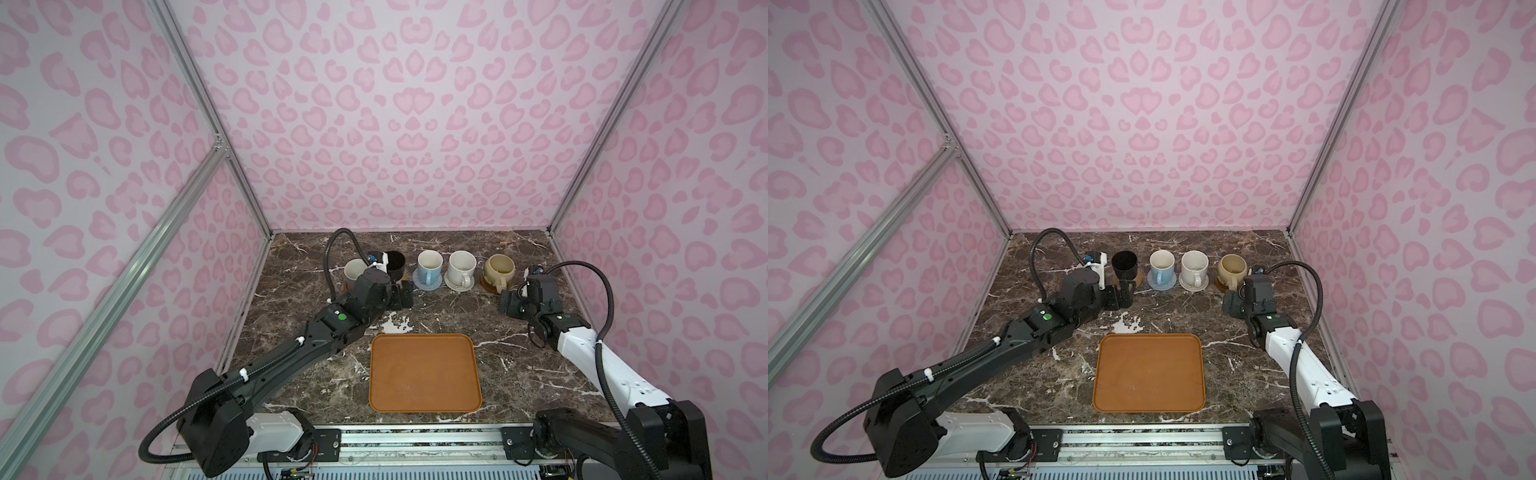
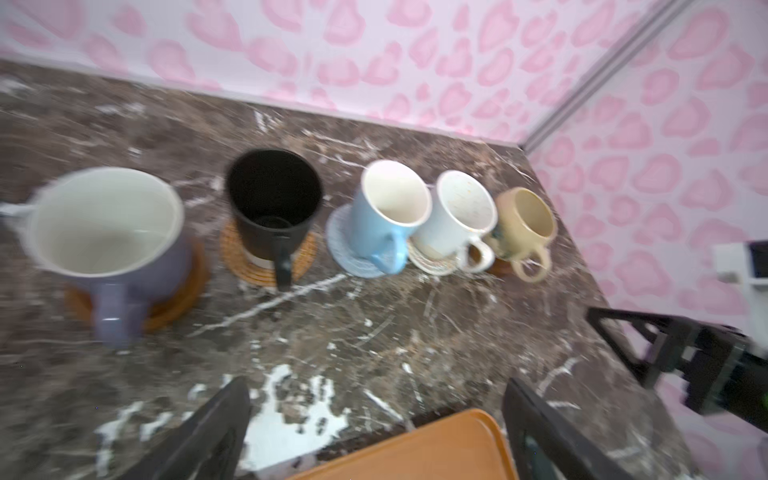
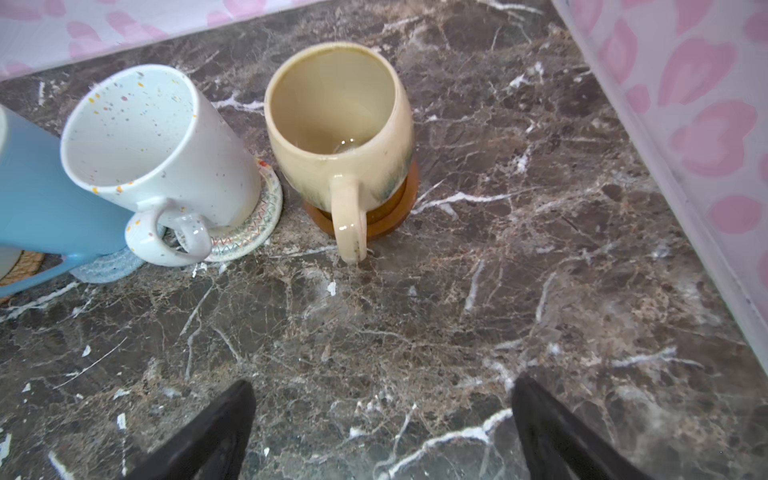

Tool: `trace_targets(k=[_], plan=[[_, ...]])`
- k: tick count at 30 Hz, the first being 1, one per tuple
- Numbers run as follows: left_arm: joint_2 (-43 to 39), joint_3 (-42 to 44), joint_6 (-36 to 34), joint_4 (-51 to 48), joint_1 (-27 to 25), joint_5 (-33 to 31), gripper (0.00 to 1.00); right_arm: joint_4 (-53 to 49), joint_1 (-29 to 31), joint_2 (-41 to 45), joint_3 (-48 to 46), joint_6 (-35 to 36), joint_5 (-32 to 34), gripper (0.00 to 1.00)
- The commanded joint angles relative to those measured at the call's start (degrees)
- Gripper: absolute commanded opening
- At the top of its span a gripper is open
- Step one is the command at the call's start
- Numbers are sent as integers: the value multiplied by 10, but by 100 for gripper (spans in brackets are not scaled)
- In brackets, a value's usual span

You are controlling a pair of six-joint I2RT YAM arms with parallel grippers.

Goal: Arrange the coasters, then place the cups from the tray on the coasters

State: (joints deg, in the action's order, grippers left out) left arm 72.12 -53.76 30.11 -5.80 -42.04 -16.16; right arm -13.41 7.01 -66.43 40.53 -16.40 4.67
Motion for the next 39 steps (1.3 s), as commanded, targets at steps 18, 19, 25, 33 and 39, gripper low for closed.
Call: trace_targets(k=[18,19,25,33,39], plan=[[-255,373,-240,289,237,-192,93,437,-11,96,-256,143,107,93],[-254,382,-250,305,246,-193,94,461,-14,88,-263,142,108,94],[-193,406,-234,379,323,-147,98,559,-37,20,-281,111,87,94],[-27,386,-211,509,369,-81,99,633,-38,-82,-255,147,76,91],[27,356,-252,540,390,-31,99,696,-38,-162,-241,156,68,92]])
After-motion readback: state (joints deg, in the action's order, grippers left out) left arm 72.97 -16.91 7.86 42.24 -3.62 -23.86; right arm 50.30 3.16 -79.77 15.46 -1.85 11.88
